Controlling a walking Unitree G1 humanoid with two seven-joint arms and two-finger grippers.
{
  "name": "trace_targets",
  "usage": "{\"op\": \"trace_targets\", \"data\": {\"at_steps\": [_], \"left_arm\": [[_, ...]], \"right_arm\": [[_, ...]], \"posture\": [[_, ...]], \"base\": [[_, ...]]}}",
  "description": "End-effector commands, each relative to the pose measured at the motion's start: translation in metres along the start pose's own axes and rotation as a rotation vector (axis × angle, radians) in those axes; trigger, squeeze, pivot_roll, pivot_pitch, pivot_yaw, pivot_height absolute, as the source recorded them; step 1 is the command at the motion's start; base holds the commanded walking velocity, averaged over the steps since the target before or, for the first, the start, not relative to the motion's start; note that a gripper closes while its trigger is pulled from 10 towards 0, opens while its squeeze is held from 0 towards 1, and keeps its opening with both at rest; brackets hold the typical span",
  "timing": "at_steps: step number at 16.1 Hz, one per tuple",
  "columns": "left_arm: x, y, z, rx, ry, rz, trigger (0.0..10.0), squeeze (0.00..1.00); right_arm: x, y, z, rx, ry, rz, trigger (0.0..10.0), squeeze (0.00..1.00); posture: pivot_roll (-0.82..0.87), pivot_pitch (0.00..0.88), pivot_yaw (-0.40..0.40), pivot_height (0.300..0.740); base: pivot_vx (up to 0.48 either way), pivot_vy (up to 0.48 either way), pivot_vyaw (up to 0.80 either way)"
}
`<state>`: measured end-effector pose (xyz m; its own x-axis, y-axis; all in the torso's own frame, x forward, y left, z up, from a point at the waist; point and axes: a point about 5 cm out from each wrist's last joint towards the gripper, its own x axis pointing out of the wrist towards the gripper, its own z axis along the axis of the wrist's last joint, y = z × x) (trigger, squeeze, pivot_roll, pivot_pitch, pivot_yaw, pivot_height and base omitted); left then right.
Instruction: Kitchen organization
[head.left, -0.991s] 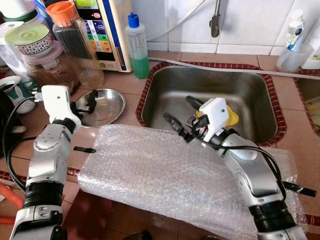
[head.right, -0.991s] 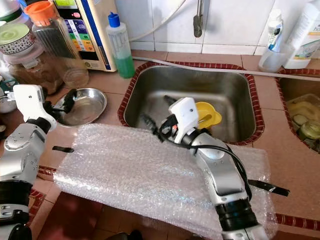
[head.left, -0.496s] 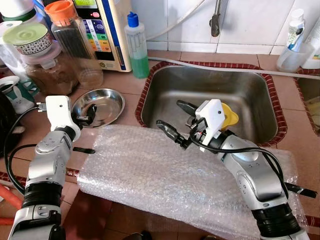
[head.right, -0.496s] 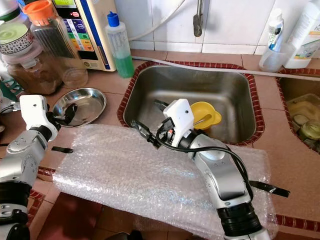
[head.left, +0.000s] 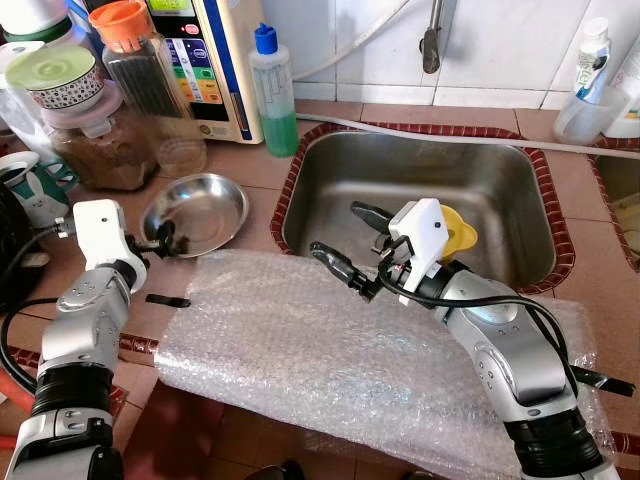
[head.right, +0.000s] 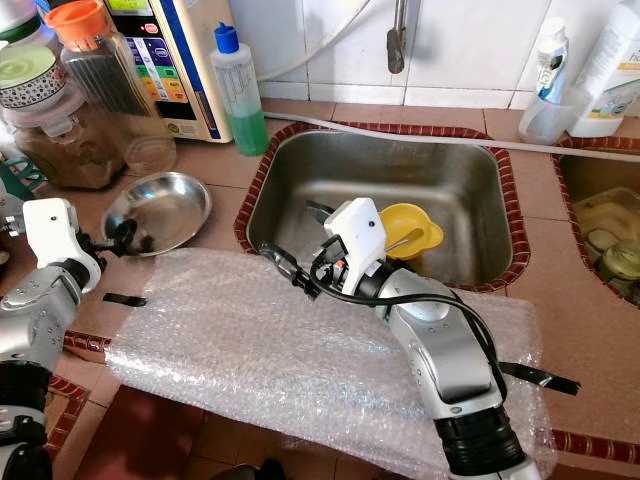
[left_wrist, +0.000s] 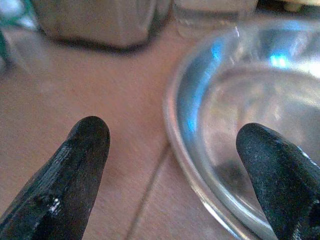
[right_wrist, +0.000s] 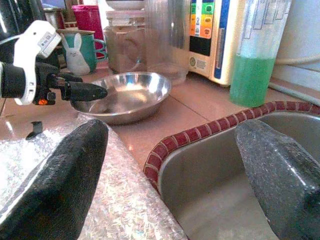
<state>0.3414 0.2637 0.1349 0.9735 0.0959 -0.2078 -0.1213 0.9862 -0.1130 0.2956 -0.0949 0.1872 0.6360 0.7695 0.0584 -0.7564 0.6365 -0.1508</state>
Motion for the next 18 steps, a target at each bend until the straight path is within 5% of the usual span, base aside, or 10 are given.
{"op": "trace_targets", "data": {"at_steps": [1,2,6,18], "left_arm": [[0.0,0.0014,-0.0058,-0.048,0.036,-0.008,1.2,0.0],[0.0002,-0.0005,-0.0064,-0.06,0.044,-0.024,0.0,0.0],[0.0006,-0.0039,-0.0054,-0.148,0.049,-0.043,0.0,0.0],[-0.0012,-0.0008,-0.0041,-0.221,0.062,-0.033,0.0,0.0]], "right_arm": [[0.0019,0.0074,0.0045,-0.004,-0.016,0.039,10.0,1.0],[0.0019,0.0075,0.0047,-0.003,-0.014,0.041,10.0,1.0],[0.0026,0.0087,0.0037,-0.011,-0.01,0.047,10.0,1.0],[0.0049,0.0082,0.0019,-0.043,-0.004,0.048,10.0,1.0]], "posture": [[-0.17,0.151,0.118,0.74],[-0.17,0.15,0.117,0.74],[-0.17,0.146,0.117,0.74],[-0.16,0.139,0.118,0.74]], "base": [[0.0,0.0,0.0],[0.0,0.0,0.0],[0.0,0.0,0.0],[0.0,0.0,0.0]]}}
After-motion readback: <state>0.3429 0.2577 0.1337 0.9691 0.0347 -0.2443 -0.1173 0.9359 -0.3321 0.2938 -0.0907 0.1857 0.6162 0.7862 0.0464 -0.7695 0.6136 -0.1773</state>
